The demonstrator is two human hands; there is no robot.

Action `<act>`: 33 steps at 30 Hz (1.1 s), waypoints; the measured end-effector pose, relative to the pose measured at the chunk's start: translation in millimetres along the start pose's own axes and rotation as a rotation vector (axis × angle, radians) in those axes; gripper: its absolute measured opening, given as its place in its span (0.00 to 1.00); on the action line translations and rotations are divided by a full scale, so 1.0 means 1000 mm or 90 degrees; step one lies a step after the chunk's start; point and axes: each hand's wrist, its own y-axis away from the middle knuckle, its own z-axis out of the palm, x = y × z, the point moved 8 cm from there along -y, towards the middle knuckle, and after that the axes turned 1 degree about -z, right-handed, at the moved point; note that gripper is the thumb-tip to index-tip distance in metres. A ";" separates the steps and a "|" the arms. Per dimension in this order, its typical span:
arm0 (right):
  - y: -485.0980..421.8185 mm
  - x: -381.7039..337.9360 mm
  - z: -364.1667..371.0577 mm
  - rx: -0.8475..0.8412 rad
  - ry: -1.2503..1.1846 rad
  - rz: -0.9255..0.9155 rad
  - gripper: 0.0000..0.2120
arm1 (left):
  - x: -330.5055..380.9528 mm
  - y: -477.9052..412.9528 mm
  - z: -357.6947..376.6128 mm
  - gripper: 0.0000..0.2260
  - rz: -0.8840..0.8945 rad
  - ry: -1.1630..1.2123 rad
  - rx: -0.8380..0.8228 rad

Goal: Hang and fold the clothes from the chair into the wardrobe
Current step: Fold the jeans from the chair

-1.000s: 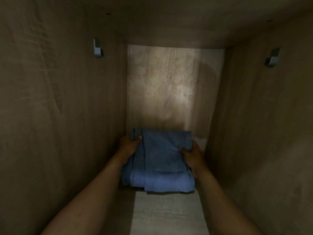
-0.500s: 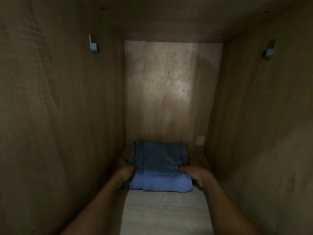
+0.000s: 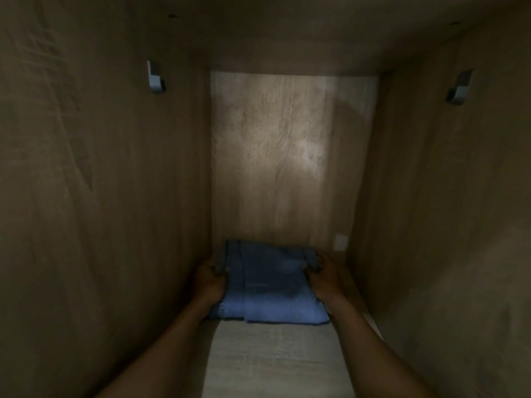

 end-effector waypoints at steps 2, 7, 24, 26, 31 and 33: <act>-0.002 -0.001 -0.003 0.027 0.045 -0.017 0.19 | 0.002 -0.003 0.001 0.16 0.006 -0.021 -0.010; 0.003 0.000 0.001 0.026 0.219 0.019 0.26 | 0.035 0.011 0.001 0.18 0.149 -0.271 0.086; -0.006 0.049 0.035 -0.206 0.459 0.148 0.42 | 0.010 0.000 0.094 0.33 0.238 -0.449 -0.303; -0.007 0.040 0.031 -0.169 0.482 0.124 0.41 | 0.009 -0.001 0.093 0.33 0.251 -0.465 -0.309; 0.012 -0.011 0.050 -0.100 0.516 -0.178 0.26 | 0.008 0.000 0.096 0.30 0.274 -0.502 -0.278; 0.020 -0.004 0.058 -0.119 0.557 -0.189 0.23 | 0.012 0.000 0.102 0.29 0.283 -0.493 -0.286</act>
